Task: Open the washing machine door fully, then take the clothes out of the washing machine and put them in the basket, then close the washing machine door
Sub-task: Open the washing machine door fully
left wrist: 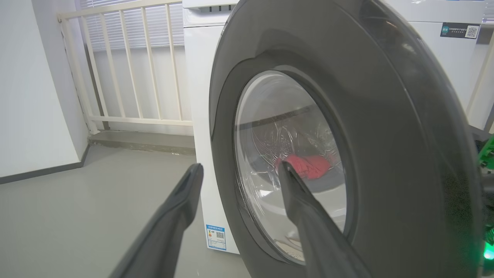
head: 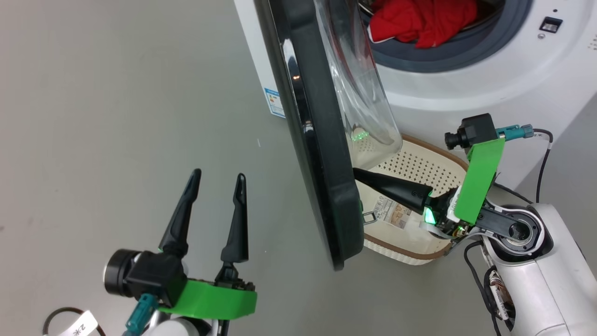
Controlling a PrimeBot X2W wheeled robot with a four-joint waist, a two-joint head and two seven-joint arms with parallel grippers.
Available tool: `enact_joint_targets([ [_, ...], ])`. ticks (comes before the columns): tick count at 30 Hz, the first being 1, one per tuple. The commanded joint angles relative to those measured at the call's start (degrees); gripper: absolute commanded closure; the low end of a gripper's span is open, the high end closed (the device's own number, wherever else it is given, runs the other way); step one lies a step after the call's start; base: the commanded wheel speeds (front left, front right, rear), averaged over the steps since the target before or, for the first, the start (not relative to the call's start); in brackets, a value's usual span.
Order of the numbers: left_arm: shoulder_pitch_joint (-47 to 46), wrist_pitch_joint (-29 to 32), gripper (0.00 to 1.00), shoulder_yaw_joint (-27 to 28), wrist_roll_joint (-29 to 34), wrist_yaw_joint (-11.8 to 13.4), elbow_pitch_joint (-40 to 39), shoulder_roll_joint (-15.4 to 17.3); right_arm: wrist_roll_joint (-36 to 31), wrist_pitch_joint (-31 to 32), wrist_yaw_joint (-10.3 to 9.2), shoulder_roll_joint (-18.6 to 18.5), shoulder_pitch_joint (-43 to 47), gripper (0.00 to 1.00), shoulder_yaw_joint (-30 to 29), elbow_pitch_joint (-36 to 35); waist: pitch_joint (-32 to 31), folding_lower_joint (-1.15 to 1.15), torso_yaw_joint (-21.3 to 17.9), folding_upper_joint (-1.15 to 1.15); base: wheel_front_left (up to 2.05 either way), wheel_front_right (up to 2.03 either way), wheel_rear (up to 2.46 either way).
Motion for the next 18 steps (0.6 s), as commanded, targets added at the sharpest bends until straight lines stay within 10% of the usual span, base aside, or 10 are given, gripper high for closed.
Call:
enact_joint_targets([
  [1, 0.6, -0.3, 0.0, 1.7, -0.4, 0.6, -1.0, 0.9, 0.2, 0.1, 0.43, 1.0, 0.5, 1.0, 1.4, -2.0, -0.2, 0.0, 0.8, 0.0, 0.0, 0.0, 0.0],
  [18, 1.1, -0.3, 0.0, 0.8, -1.4, 0.7, -0.1, 0.9, 1.4, -0.9, 0.43, 1.0, 0.6, 1.0, 4.3, -0.9, -1.0, 0.0, 3.6, 0.0, 0.0, 0.0, 0.0],
])
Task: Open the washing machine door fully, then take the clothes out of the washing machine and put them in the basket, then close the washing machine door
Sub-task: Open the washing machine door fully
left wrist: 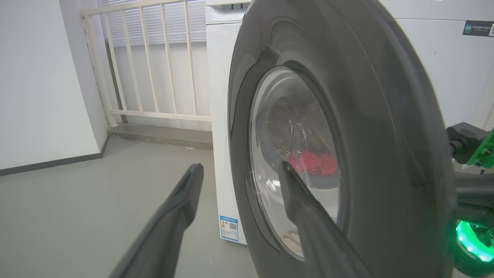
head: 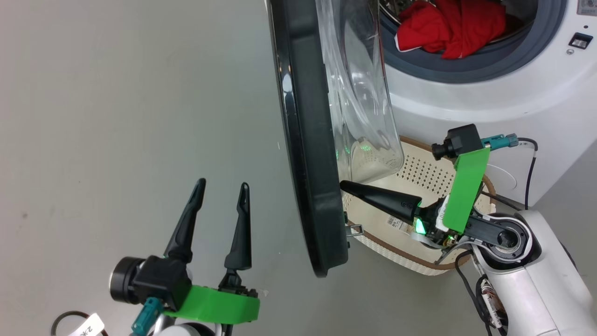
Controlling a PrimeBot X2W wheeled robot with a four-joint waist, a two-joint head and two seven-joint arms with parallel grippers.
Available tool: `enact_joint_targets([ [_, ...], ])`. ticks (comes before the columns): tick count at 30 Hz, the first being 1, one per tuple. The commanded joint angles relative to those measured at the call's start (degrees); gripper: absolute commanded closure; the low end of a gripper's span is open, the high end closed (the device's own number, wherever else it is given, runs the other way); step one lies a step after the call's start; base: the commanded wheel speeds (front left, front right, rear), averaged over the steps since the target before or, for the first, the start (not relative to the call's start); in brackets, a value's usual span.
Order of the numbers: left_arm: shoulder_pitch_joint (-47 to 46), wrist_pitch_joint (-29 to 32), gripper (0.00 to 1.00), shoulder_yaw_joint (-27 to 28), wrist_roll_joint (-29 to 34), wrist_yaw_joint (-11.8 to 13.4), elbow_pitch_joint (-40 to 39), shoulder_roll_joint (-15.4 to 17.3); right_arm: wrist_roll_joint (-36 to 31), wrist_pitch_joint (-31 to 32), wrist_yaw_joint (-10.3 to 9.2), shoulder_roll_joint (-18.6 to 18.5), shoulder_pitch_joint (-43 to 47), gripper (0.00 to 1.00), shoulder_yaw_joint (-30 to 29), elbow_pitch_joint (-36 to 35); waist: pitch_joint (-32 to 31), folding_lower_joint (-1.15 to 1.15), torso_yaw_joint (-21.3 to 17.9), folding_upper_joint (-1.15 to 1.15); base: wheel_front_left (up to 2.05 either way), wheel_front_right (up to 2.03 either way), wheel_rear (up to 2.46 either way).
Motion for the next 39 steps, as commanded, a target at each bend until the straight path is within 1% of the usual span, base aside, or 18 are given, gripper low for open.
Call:
enact_joint_targets([
  [1, 0.2, -0.3, 0.0, 1.6, -0.7, 0.3, -1.1, 0.9, 0.6, -0.2, 0.43, 1.0, -0.2, 1.0, 1.8, -1.5, -0.1, 0.0, 0.2, 0.0, 0.0, 0.0, 0.0],
  [17, 0.5, -0.3, 0.0, 1.1, -1.7, 0.0, -0.2, 0.9, 1.6, -1.2, 0.43, 1.0, -0.3, 1.0, 3.5, -0.7, -0.8, 0.0, 0.5, 0.0, 0.0, 0.0, 0.0],
  [19, 0.5, -0.3, 0.0, 1.2, -1.9, 0.0, -0.2, 0.9, 1.2, -2.0, 0.43, 0.8, -0.3, 1.0, 3.3, -0.9, -0.8, 0.0, 0.4, 0.0, 0.0, 0.0, 0.0],
  [22, 0.5, -0.3, 0.0, 1.3, -2.1, -0.1, -0.3, 0.9, -1.3, -3.8, 0.43, 0.0, 0.0, 1.0, 3.2, -2.0, -0.7, 0.0, 0.3, 0.0, 0.0, 0.0, 0.0],
  [23, 0.5, -0.3, 0.0, 1.3, -2.1, -0.1, -0.4, 0.9, -2.5, -4.5, 0.43, -0.2, 0.1, 0.85, 3.0, -2.5, -0.7, 0.0, 0.3, 0.0, 0.0, 0.0, 0.0],
  [24, 0.5, -0.3, 0.0, 1.4, -2.2, -0.1, -0.6, 0.9, -4.2, -5.5, 0.43, -0.6, 0.3, 0.61, 2.8, -3.3, -0.6, 0.0, 0.2, 0.0, 0.0, 0.0, 0.0],
  [25, 0.5, -0.3, 0.0, 1.5, -2.3, -0.1, -0.9, 0.9, -5.8, -6.4, 0.43, -0.7, 0.7, 0.27, 2.6, -4.0, -0.6, 0.0, 0.2, 0.0, 0.0, 0.0, 0.0],
  [26, 0.5, -0.3, 0.0, 1.6, -2.4, 0.0, -1.2, 0.9, -7.4, -7.2, 0.43, -0.8, 1.1, 0.0, 2.4, -4.9, -0.6, 0.0, 0.1, 0.0, 0.0, 0.0, 0.0],
  [30, 0.7, -0.3, 0.0, 2.2, -2.4, 0.3, -2.0, 0.9, -15.7, -10.2, 0.43, -1.1, 3.2, 0.0, 1.6, -9.3, -0.4, 0.0, -0.2, 0.0, 0.0, 0.0, 0.0],
  [38, 1.0, -0.3, 0.0, 2.4, -2.3, 0.7, -2.6, 0.9, -36.5, -17.4, 0.43, -1.2, 8.0, 0.0, 2.2, -20.5, -0.2, 0.0, -1.1, 0.0, 0.0, 0.0, 0.0],
  [39, 1.0, -0.3, 0.0, 2.4, -2.3, 0.7, -2.6, 0.9, -36.5, -17.4, 0.43, -1.2, 8.0, 0.0, 2.2, -20.5, -0.2, 0.0, -1.1, 0.0, 0.0, 0.0, 0.0],
])
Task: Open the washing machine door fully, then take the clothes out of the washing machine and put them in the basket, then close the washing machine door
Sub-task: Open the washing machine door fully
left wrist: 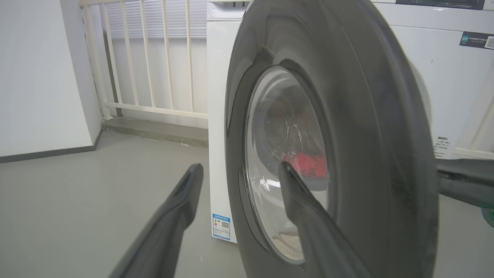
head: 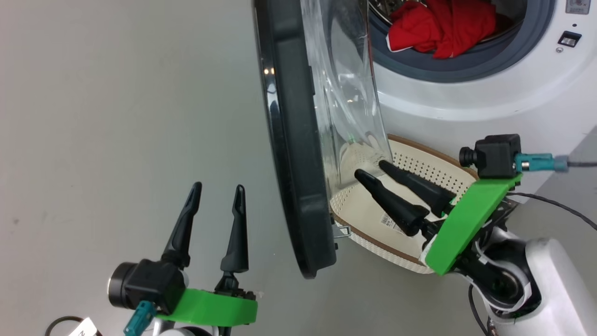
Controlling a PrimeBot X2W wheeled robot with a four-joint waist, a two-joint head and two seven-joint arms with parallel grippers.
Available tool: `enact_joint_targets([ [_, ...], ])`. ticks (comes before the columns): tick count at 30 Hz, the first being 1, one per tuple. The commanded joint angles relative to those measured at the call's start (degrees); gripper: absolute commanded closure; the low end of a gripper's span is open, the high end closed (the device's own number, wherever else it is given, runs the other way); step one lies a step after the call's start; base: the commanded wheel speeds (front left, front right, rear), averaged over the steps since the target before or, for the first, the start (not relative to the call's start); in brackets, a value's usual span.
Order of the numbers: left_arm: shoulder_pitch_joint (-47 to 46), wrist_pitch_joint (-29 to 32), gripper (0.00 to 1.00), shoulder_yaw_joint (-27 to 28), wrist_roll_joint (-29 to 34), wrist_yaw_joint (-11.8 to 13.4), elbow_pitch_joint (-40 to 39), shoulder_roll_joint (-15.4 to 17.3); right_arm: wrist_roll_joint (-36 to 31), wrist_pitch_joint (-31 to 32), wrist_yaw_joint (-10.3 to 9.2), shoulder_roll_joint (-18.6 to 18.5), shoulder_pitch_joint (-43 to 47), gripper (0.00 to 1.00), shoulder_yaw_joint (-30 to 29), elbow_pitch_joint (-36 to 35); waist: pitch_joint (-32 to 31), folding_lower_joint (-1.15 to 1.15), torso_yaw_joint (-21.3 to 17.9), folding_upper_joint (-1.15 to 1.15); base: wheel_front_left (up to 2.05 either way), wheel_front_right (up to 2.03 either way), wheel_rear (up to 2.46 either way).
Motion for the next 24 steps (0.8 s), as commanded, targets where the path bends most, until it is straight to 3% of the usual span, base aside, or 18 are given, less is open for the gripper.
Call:
enact_joint_targets([
  [1, 0.0, -0.3, 0.0, 2.1, 0.2, 0.5, -1.7, 0.8, -2.4, -1.2, 0.43, 0.1, 0.2, 0.0, 1.2, -2.7, 0.0, 0.0, -0.1, 0.0, 0.0, 0.0, 0.0],
  [6, 0.3, -0.3, 0.0, 2.1, -0.1, 0.9, -2.1, 0.8, -14.0, -9.7, 0.43, -1.5, 2.1, 0.0, 2.8, -5.9, 0.0, 0.0, -0.5, 0.0, 0.0, 0.0, 0.0],
  [13, 1.1, -0.3, 0.0, 2.7, -0.5, 1.6, -2.7, 0.8, -27.3, -22.7, 0.43, -2.0, 4.4, 0.0, 2.5, -4.8, -0.4, 0.0, -1.0, 0.0, 0.0, 0.0, 0.0],
  [24, 1.9, -0.3, 0.0, 2.8, 0.4, 1.6, -3.1, 0.8, -45.0, -39.2, 0.43, 1.6, 7.3, 0.0, -2.7, 0.9, -0.6, 0.0, -1.6, 0.0, 0.0, 0.0, 0.0],
])
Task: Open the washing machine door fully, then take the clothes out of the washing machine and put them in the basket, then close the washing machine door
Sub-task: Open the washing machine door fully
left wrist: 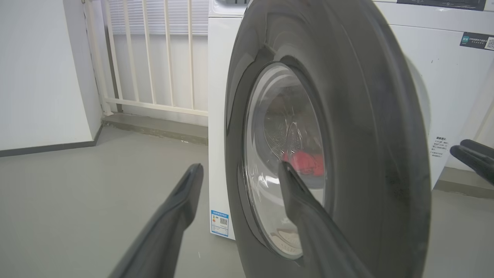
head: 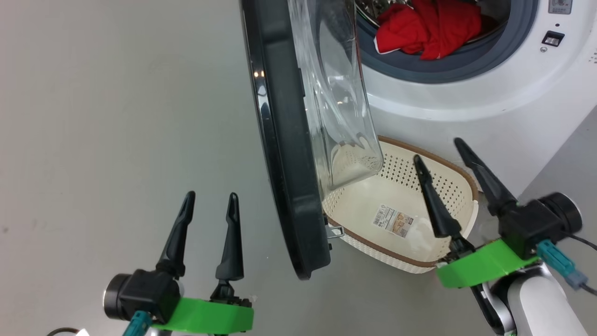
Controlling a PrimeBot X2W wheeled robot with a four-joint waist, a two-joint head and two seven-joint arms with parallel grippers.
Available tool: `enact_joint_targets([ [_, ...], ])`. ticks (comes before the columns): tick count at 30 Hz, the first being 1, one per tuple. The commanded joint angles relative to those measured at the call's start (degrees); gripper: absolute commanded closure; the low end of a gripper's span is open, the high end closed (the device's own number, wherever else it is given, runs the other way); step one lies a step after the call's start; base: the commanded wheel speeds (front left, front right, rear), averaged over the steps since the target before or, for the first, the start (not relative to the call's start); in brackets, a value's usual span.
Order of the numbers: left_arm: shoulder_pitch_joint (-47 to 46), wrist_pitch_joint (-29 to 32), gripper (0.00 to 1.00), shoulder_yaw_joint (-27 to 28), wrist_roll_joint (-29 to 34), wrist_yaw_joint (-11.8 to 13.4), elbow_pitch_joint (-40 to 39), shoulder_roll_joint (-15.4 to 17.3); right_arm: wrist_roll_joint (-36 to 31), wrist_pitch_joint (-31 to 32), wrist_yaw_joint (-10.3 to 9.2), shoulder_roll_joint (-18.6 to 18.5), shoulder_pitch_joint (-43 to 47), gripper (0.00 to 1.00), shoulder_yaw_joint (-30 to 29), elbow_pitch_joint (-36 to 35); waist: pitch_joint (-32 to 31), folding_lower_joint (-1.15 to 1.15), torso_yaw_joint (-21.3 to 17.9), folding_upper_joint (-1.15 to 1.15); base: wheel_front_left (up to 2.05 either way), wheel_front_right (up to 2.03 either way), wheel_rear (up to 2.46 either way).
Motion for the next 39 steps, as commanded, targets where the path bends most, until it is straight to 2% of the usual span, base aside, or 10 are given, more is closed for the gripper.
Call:
enact_joint_targets([
  [1, -0.3, -0.3, 0.0, 2.0, 0.4, 0.7, -1.8, 0.8, -1.0, -1.4, 0.36, 0.9, 0.5, 0.0, 0.3, -1.1, -0.1, 0.0, 0.0, 0.0, 0.0, 0.0, 0.0],
  [4, -0.1, -0.3, 0.0, 2.0, 0.6, 0.7, -1.7, 0.8, -2.3, -3.4, 0.36, 1.4, 2.1, 0.0, -1.6, -0.4, -0.2, 0.0, 0.0, 0.0, 0.0, 0.0, 0.0],
  [7, 0.1, -0.3, 0.0, 2.1, 0.6, 0.8, -1.8, 0.8, -0.5, -5.0, 0.36, 1.5, 4.1, 0.0, -2.3, 0.4, -0.6, 0.0, -0.1, 0.0, 0.0, 0.0, 0.0],
  [20, 0.6, -0.3, 0.0, 1.6, 0.2, 0.9, -0.8, 0.8, 1.8, -6.0, 0.36, 1.5, 6.4, 0.0, -0.8, 0.6, -1.4, 0.0, -0.6, 0.0, 0.0, 0.0, 0.0],
  [21, 0.6, -0.3, 0.11, 1.6, 0.3, 0.9, -0.7, 0.8, 1.9, -6.0, 0.36, 1.5, 6.4, 0.0, -0.9, 0.6, -1.4, 0.0, -0.5, 0.0, 0.0, 0.0, 0.0],
  [22, 0.6, -0.3, 0.72, 1.6, 0.4, 0.9, -0.8, 0.8, 2.0, -6.0, 0.36, 1.5, 6.4, 0.0, -1.0, 0.6, -1.5, 0.0, -0.5, 0.0, 0.0, 0.0, 0.0],
  [23, 0.5, -0.3, 1.0, 1.6, 0.6, 0.8, -1.1, 0.8, 2.1, -6.0, 0.36, 1.5, 6.5, 0.0, -1.0, 0.6, -1.5, 0.0, -0.5, 0.0, 0.0, 0.0, 0.0],
  [33, -1.1, -0.3, 1.0, 2.6, -0.7, 0.5, -8.6, 0.8, 2.4, -5.3, 0.36, 1.5, 6.4, 0.0, -1.1, 0.5, -1.2, 0.0, -0.6, 0.0, 0.0, 0.0, 0.0],
  [39, -3.0, -0.3, 1.0, 0.8, 0.7, 0.3, -15.1, 0.8, 2.7, -5.3, 0.36, 1.5, 6.2, 0.0, -1.5, 0.6, -1.0, 0.0, -1.0, 0.0, 0.0, 0.0, 0.0],
])
